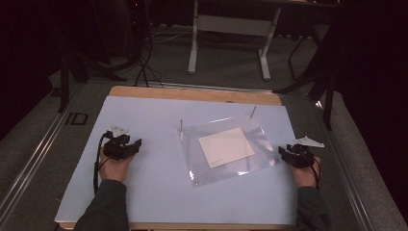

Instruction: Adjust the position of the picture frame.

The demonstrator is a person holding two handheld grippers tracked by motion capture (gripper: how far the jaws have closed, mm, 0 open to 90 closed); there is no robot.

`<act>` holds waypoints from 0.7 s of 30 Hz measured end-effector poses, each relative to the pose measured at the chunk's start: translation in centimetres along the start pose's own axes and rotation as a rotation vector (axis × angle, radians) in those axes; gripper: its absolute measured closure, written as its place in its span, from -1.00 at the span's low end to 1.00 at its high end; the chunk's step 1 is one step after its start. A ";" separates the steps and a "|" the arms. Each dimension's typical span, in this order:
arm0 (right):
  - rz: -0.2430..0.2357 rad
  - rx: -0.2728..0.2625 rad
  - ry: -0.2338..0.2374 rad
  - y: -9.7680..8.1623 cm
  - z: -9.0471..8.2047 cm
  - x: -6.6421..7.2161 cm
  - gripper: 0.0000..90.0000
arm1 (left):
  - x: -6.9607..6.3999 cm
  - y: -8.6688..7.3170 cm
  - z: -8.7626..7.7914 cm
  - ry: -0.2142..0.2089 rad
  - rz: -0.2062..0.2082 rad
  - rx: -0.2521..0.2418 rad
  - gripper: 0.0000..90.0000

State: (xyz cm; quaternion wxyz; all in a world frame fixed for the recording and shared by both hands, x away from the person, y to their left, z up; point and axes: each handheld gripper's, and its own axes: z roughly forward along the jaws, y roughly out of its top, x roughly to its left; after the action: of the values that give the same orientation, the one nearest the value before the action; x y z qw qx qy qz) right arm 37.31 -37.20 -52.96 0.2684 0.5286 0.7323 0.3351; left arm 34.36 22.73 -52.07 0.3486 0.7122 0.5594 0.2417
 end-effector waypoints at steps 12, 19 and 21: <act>-0.070 -0.029 0.100 1.6 0.2 1.3 0.33 | -2.1 0.6 0.0 -0.085 0.069 0.005 0.15; -0.093 -0.056 0.135 3.8 0.7 1.5 0.34 | -3.5 1.4 0.3 -0.114 0.104 -0.002 0.15; -0.091 -0.060 0.145 4.4 1.1 1.7 0.36 | -4.1 1.8 0.4 -0.131 0.127 -0.001 0.16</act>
State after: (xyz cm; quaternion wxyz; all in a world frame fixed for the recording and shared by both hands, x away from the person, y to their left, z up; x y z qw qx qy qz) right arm 40.25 -34.43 -50.37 0.2453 0.4609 0.7626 0.3818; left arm 34.79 18.45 -50.76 0.3685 0.7604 0.4889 0.2166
